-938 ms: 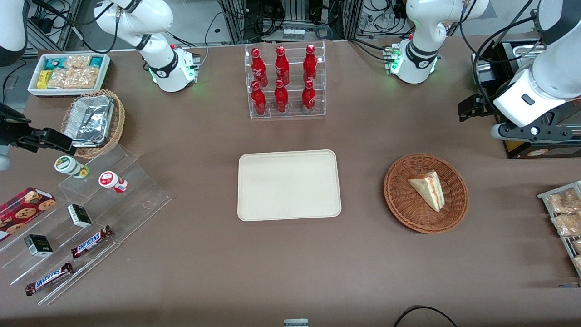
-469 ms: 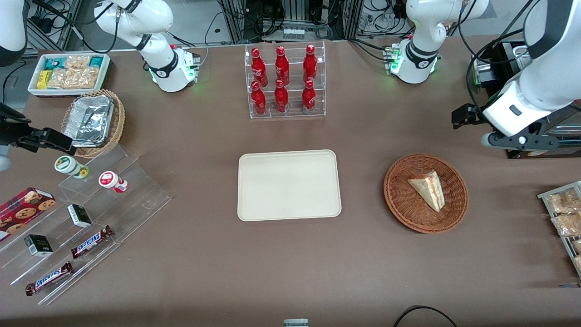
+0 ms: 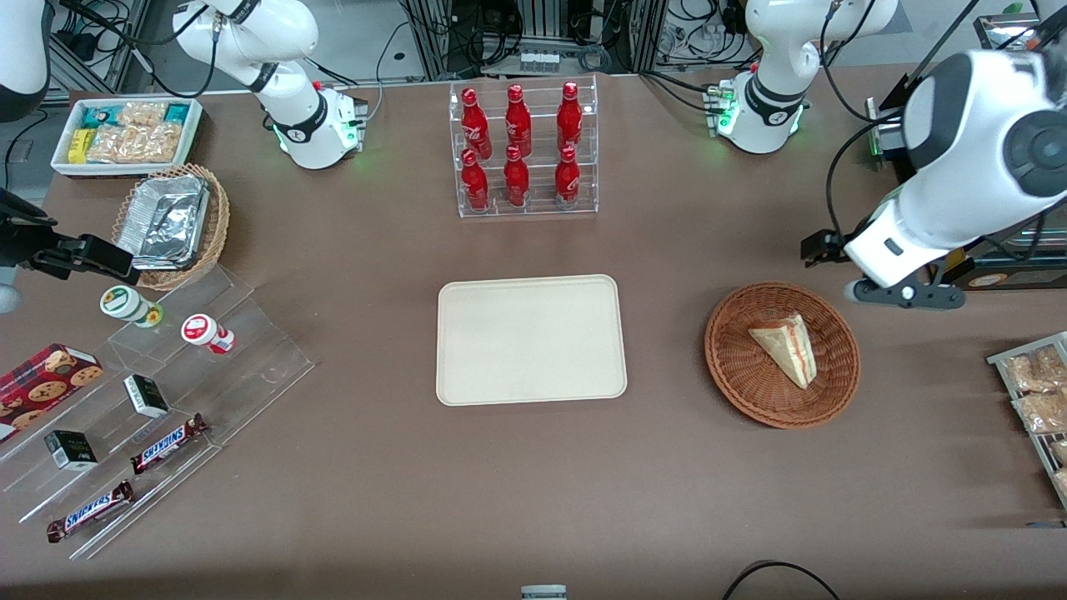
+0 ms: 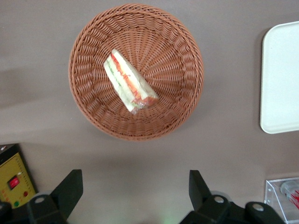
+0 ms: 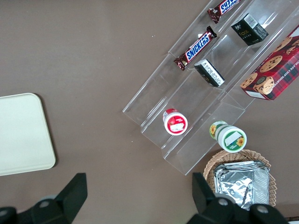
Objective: Place sandwich from basket to tray
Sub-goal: 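Move the left gripper over the wicker basket toward the wrapped sandwich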
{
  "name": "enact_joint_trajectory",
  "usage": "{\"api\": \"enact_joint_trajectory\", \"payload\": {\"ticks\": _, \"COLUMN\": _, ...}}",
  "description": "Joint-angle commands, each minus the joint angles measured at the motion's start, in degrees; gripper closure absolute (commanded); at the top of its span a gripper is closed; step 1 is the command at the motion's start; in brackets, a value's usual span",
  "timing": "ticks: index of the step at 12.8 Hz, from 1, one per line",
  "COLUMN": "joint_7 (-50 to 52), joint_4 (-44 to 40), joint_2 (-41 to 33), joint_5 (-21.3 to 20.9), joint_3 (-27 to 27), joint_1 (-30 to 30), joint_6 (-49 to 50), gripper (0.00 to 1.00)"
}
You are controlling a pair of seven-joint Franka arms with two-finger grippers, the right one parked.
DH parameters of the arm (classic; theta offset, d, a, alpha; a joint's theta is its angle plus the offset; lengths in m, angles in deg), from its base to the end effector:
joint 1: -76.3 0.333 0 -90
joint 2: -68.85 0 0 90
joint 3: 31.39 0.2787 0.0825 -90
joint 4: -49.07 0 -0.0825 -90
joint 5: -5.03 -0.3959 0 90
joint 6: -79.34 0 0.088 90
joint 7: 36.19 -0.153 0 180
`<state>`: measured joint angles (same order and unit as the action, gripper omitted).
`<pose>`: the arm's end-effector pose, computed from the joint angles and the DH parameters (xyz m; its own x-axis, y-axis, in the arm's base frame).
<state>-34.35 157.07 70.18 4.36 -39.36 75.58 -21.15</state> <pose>0.5472 -0.0818 0.3919 0.9809 -0.1201 -0.1531 -0.1234 -0.9923 -0.0127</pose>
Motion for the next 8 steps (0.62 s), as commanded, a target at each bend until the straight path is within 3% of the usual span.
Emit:
{"api": "enact_joint_trajectory", "payload": {"ticks": 1, "joint_7": -0.9, "joint_4": 7.7, "joint_2": -1.8, "joint_5": -0.8, "joint_3": 0.2, "joint_1": -0.2, "joint_6": -8.7, "gripper": 0.00}}
{"api": "enact_joint_trajectory", "payload": {"ticks": 5, "joint_7": -0.7, "joint_4": 17.4, "joint_2": -1.0, "joint_5": -0.8, "joint_3": 0.3, "joint_1": 0.2, "joint_6": -22.9, "gripper": 0.00}}
{"api": "enact_joint_trajectory", "payload": {"ticks": 8, "joint_7": 0.3, "joint_4": 18.5, "joint_2": -0.2, "joint_5": -0.8, "joint_3": 0.5, "joint_1": 0.3, "joint_6": -24.9, "gripper": 0.00}}
